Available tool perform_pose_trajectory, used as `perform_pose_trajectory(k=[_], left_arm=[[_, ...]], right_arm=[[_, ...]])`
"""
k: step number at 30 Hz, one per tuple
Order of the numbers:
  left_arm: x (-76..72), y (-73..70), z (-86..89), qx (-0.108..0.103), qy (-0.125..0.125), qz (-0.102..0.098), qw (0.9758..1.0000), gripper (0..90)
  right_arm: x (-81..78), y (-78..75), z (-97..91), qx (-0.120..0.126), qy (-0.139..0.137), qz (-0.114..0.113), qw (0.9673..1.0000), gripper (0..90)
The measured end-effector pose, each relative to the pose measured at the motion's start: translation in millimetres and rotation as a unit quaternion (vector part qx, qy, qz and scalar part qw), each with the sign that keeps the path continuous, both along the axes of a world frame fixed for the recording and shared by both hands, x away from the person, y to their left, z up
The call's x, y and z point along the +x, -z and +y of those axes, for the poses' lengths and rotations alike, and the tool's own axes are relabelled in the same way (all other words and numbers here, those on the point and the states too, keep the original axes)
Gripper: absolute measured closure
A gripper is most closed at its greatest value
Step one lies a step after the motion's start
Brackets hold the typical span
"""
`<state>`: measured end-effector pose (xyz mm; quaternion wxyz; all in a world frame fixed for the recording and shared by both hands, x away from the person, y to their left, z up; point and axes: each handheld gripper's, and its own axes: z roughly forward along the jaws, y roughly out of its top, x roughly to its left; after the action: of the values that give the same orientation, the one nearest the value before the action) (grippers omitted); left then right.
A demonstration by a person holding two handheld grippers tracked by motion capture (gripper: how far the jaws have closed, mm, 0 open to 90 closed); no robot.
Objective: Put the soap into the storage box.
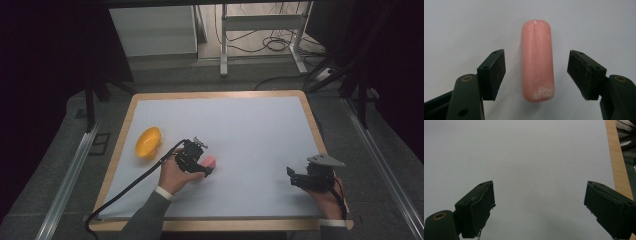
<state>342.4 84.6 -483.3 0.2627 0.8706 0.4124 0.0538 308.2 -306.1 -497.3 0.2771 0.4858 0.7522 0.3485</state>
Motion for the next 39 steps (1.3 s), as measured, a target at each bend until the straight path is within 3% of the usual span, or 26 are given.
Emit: perform_pose_trajectory(k=[5,13,17,21,28,33,39], left_arm=[[0.8,3.8,-12.6,0.019,0.01,0.007,0.9998,31.2],[1.1,9.3,-14.9,0.032,0.001,0.009,0.9995,35.1],[2.6,14.2,-16.4,0.035,0.003,0.018,0.9992,41.5],[2.0,13.8,-15.8,0.039,-0.002,0.014,0.9991,49.6],[3.0,15.2,-8.1,0.025,-0.012,0.011,0.9996,59.5],[1.4,13.4,-3.8,0.026,-0.012,0.008,0.9996,60.0],[-2.0,0.8,6.4,0.009,-0.017,-0.009,0.9998,60.1]], right_arm=[[0.6,1.0,-1.6,-0.003,0.004,0.001,1.0,9.4],[-0.8,-0.9,-5.0,0.0,0.008,-0.002,1.0,9.3],[-0.7,-0.5,-5.3,-0.003,0.009,-0.001,1.0,9.4],[-0.8,-0.8,-5.7,-0.002,0.01,-0.002,0.9999,9.4],[-1.3,-1.6,-5.2,0.001,0.009,-0.002,1.0,9.3],[-2.1,-3.0,-4.8,0.002,0.008,-0.007,0.9999,9.3],[-2.3,-3.6,-5.5,0.003,0.008,-0.01,0.9999,9.3]])
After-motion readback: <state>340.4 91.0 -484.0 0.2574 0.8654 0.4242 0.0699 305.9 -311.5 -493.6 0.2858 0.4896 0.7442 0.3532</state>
